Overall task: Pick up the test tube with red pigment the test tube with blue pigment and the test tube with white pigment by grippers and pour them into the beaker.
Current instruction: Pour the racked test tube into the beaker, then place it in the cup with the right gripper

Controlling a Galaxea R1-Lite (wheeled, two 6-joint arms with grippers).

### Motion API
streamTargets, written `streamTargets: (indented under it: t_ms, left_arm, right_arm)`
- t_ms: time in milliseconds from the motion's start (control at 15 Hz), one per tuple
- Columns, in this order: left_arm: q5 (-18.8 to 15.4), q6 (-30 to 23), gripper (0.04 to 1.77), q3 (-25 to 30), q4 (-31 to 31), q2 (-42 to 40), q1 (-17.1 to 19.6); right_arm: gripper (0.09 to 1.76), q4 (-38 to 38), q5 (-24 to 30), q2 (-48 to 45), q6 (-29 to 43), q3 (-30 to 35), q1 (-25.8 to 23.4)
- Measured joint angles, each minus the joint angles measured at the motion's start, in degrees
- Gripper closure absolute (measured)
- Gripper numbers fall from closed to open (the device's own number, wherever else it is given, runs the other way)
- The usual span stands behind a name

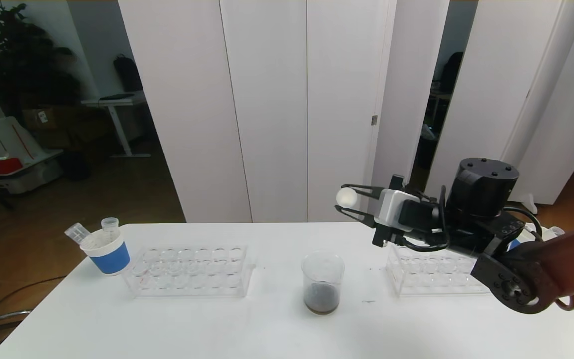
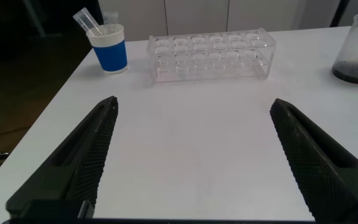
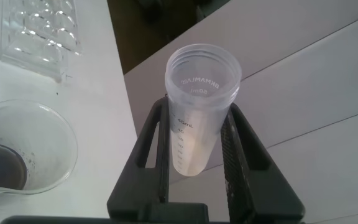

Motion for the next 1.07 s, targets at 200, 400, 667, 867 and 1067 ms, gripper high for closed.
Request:
streamTargets:
  t_ms: [200, 400, 667, 867, 1067]
  left_arm:
    - [0.0, 0.0, 0.06, 0.0, 0.0, 0.0, 0.0]
    - [0.0, 0.0, 0.06, 0.0, 0.0, 0.0, 0.0]
    - [0.0, 0.0, 0.06, 0.0, 0.0, 0.0, 0.0]
    - [0.0, 0.0, 0.06, 0.0, 0.0, 0.0, 0.0]
    - [0.0, 0.0, 0.06, 0.0, 0.0, 0.0, 0.0]
  right_arm:
    - [1.28, 0.5, 1.5, 0.9, -4.9, -0.2, -0.5]
    - [1.28, 2.9, 1.8, 1.6, -8.0, -2.3, -0.8]
    - [1.28, 6.0, 2.0, 2.0, -11.5, -5.8, -0.9]
    - [1.28, 5.7, 3.3, 2.5, -13.9, -6.1, -0.9]
    - [1.28, 5.4, 4.6, 3.1, -17.2, -5.8, -0.9]
